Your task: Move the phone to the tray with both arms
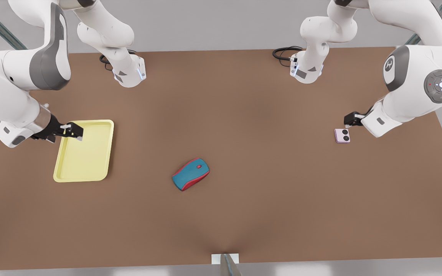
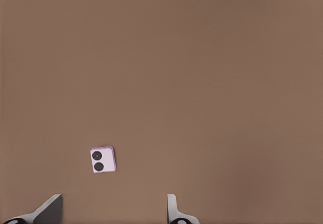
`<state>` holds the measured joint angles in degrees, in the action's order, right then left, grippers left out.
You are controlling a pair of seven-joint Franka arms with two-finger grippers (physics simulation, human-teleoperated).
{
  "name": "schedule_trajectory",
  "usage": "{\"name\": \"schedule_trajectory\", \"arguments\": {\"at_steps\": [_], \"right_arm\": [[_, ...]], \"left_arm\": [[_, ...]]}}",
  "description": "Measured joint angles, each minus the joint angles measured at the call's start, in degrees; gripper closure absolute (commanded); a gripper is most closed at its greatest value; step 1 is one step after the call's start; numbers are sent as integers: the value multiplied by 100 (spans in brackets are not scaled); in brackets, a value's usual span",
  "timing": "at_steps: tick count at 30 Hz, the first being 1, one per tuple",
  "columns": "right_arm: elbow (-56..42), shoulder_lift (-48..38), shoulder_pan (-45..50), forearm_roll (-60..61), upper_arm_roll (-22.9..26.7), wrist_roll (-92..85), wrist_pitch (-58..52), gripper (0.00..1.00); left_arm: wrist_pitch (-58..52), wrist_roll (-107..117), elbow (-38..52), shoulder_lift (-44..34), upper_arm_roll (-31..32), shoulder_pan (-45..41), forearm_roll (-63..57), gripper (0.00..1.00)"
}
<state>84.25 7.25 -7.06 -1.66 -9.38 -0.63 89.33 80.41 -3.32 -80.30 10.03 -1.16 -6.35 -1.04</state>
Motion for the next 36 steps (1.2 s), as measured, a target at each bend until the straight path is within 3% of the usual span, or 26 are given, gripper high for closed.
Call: {"name": "schedule_trajectory", "arguments": {"at_steps": [2,4,8,11,20,36], "right_arm": [[0,1,-5,-1,0,-2,49,0],[0,-2,-7,-1,0,-5,84,0],[4,-4,0,1,0,-8,126,0],[3,-2,-2,-1,0,-10,142,0],[-135,-8,8,-13,-3,-32,133,0],[-146,-1,-3,-137,0,-51,142,0]], "left_arm": [[28,18,-253,-12,-42,-22,5,0],[229,38,-1239,-73,-207,-12,-4,0],[1746,53,-3755,-57,-315,252,-46,0],[2987,29,-4609,179,-313,709,-55,0],[5110,-277,-5033,768,-327,1564,-200,0],[6031,-788,-5525,1074,-324,1630,-525,0]]}}
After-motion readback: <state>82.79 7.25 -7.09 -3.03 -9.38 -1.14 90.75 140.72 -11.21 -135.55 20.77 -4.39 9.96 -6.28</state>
